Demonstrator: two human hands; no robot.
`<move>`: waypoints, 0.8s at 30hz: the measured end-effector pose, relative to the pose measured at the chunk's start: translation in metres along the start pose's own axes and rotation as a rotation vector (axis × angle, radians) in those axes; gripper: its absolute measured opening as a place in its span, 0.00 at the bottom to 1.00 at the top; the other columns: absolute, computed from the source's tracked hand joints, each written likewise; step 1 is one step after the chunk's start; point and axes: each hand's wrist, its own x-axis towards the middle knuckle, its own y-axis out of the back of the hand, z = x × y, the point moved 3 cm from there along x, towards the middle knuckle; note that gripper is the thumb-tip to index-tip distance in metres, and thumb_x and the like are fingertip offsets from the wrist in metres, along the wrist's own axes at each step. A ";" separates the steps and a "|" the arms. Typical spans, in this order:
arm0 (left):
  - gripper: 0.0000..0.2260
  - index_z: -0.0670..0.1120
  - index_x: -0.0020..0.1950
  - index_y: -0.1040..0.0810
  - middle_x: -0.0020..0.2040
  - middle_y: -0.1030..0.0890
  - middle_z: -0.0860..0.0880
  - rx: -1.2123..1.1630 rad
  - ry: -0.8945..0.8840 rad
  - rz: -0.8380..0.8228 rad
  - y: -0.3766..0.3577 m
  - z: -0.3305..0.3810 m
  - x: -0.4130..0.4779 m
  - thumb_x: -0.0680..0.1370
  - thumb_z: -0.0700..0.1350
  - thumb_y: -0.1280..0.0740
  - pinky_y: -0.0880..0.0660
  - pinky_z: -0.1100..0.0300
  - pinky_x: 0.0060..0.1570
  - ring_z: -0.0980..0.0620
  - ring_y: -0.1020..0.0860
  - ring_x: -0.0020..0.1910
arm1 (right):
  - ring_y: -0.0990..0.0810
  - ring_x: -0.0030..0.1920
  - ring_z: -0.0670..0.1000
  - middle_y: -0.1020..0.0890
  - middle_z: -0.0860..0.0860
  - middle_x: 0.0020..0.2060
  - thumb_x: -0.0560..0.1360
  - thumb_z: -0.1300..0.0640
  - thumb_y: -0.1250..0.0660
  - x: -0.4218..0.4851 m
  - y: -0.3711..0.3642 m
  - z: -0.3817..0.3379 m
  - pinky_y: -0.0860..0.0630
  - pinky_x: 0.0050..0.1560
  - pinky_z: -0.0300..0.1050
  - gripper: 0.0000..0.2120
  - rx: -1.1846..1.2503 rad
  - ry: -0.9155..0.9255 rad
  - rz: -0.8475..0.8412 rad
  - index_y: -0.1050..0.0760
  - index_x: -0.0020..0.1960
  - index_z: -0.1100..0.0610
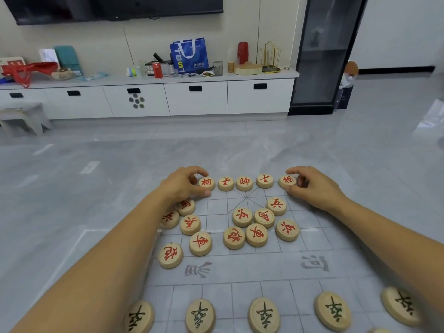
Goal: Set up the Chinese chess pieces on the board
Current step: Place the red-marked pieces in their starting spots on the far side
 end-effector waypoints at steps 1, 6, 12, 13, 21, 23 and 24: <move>0.16 0.52 0.57 0.25 0.48 0.27 0.50 -0.030 -0.011 -0.025 0.001 0.001 -0.001 0.71 0.44 0.27 0.29 0.59 0.46 0.52 0.27 0.44 | 0.26 0.44 0.49 0.26 0.47 0.44 0.72 0.46 0.33 0.001 0.000 0.000 0.31 0.39 0.41 0.20 -0.006 0.001 -0.001 0.28 0.62 0.49; 0.13 0.53 0.53 0.23 0.45 0.26 0.52 -0.065 -0.001 0.014 -0.001 -0.004 0.002 0.70 0.44 0.27 0.26 0.51 0.53 0.50 0.27 0.46 | 0.27 0.42 0.47 0.27 0.45 0.41 0.71 0.42 0.33 0.001 0.000 -0.004 0.36 0.33 0.39 0.19 -0.031 -0.008 0.023 0.27 0.58 0.48; 0.13 0.54 0.51 0.24 0.45 0.26 0.52 -0.049 0.012 0.036 -0.002 -0.005 0.004 0.69 0.47 0.26 0.27 0.47 0.56 0.48 0.26 0.47 | 0.27 0.41 0.48 0.27 0.46 0.41 0.69 0.41 0.32 0.001 -0.001 -0.004 0.35 0.33 0.39 0.23 -0.009 -0.012 0.020 0.28 0.61 0.47; 0.13 0.54 0.51 0.24 0.46 0.26 0.51 -0.054 0.013 0.035 -0.002 -0.004 0.003 0.70 0.46 0.26 0.27 0.48 0.56 0.48 0.26 0.48 | 0.27 0.42 0.48 0.26 0.47 0.41 0.69 0.41 0.32 0.001 -0.001 -0.004 0.35 0.33 0.39 0.23 -0.007 -0.012 0.020 0.28 0.61 0.47; 0.13 0.55 0.51 0.24 0.49 0.25 0.51 -0.018 0.019 0.043 -0.002 -0.005 0.003 0.70 0.48 0.27 0.28 0.44 0.60 0.47 0.25 0.52 | 0.27 0.41 0.47 0.26 0.46 0.41 0.71 0.42 0.33 0.001 0.000 -0.003 0.35 0.33 0.39 0.20 -0.002 -0.011 0.027 0.27 0.60 0.47; 0.13 0.56 0.52 0.24 0.49 0.25 0.51 -0.015 0.020 0.043 -0.002 -0.005 0.003 0.70 0.48 0.27 0.28 0.44 0.60 0.46 0.25 0.52 | 0.27 0.41 0.47 0.26 0.47 0.41 0.71 0.42 0.33 0.002 0.000 -0.003 0.35 0.33 0.39 0.20 -0.004 -0.013 0.028 0.27 0.60 0.47; 0.13 0.56 0.52 0.24 0.50 0.25 0.51 -0.012 0.019 0.044 -0.002 -0.005 0.004 0.70 0.48 0.27 0.28 0.45 0.60 0.46 0.25 0.53 | 0.27 0.41 0.48 0.26 0.47 0.42 0.71 0.42 0.33 0.001 0.000 -0.003 0.35 0.33 0.39 0.20 -0.008 -0.012 0.026 0.27 0.60 0.47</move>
